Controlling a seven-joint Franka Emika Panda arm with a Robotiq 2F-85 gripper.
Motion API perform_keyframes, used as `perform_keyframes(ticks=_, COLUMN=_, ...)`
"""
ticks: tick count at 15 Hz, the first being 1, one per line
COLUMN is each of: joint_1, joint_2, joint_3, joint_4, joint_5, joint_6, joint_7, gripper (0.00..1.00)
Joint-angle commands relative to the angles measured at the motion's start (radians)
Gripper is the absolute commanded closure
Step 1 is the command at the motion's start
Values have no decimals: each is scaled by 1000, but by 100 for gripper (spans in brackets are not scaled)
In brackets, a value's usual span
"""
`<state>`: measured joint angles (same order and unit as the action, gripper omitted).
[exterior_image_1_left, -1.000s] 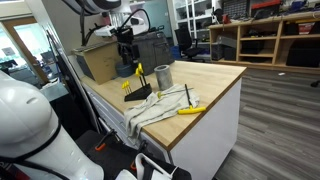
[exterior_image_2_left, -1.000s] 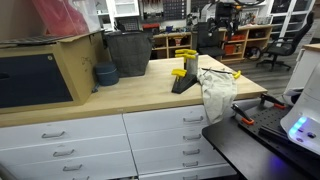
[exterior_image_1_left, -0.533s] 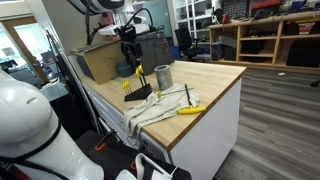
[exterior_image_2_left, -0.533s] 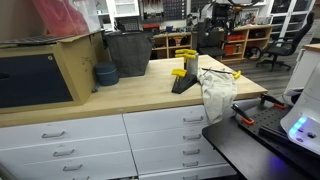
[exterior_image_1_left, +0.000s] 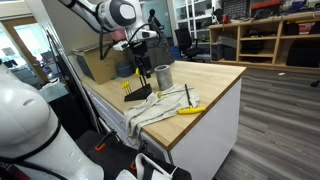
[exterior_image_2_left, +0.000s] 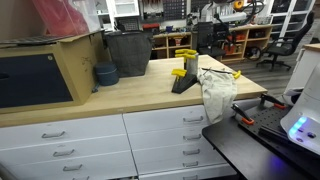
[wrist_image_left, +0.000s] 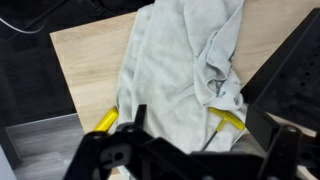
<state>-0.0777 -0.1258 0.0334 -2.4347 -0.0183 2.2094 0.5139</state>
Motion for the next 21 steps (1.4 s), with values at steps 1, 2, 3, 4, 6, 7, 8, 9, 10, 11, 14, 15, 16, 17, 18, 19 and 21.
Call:
perform_keyframes(ticks=1, joint_1=-19, joint_2=90, joint_3=-24, joint_4=7, joint_5=-84, joint_6=65, joint_7=130, gripper=0)
perform_keyframes(ticks=2, joint_1=-18, joint_2=112, joint_3=-35, joint_4=9, joint_5=-102, joint_6=76, joint_7=162, gripper=0)
perform_keyframes(ticks=3, joint_1=-17, joint_2=135, joint_3=-48, joint_4=13, joint_5=-113, joint_6=82, joint_7=193, gripper=0)
perform_keyframes(ticks=4, joint_1=-15, joint_2=153, joint_3=-60, joint_4=16, joint_5=-124, joint_6=86, joint_7=222, gripper=0)
perform_keyframes(ticks=6, joint_1=-14, joint_2=185, joint_3=-85, joint_4=17, joint_5=-136, joint_6=89, joint_7=268, gripper=0)
perform_keyframes(ticks=7, joint_1=-14, joint_2=200, joint_3=-97, joint_4=18, joint_5=-142, joint_6=91, joint_7=283, gripper=0)
perform_keyframes(ticks=8, joint_1=-15, joint_2=214, joint_3=-109, joint_4=20, joint_5=-149, joint_6=94, joint_7=301, gripper=0)
perform_keyframes(ticks=9, joint_1=-15, joint_2=227, joint_3=-122, joint_4=22, joint_5=-155, joint_6=99, joint_7=314, gripper=0)
perform_keyframes(ticks=10, joint_1=-14, joint_2=240, joint_3=-134, joint_4=25, joint_5=-163, joint_6=109, joint_7=333, gripper=0)
perform_keyframes(ticks=11, joint_1=-12, joint_2=251, joint_3=-145, joint_4=29, joint_5=-171, joint_6=124, joint_7=354, gripper=0)
perform_keyframes(ticks=14, joint_1=4, joint_2=284, joint_3=-157, joint_4=57, joint_5=-165, joint_6=161, joint_7=410, gripper=0)
perform_keyframes(ticks=15, joint_1=13, joint_2=298, joint_3=-153, joint_4=73, joint_5=-158, joint_6=165, joint_7=427, gripper=0)
perform_keyframes(ticks=16, joint_1=22, joint_2=312, joint_3=-150, joint_4=91, joint_5=-157, joint_6=162, joint_7=443, gripper=0)
perform_keyframes(ticks=17, joint_1=35, joint_2=328, joint_3=-143, joint_4=113, joint_5=-152, joint_6=152, joint_7=456, gripper=0)
perform_keyframes(ticks=18, joint_1=49, joint_2=338, joint_3=-139, joint_4=131, joint_5=-153, joint_6=148, joint_7=468, gripper=0)
perform_keyframes(ticks=19, joint_1=64, joint_2=342, joint_3=-134, joint_4=145, joint_5=-153, joint_6=147, joint_7=480, gripper=0)
perform_keyframes(ticks=21, joint_1=72, joint_2=302, joint_3=-103, joint_4=141, joint_5=-68, joint_6=155, joint_7=394, gripper=0)
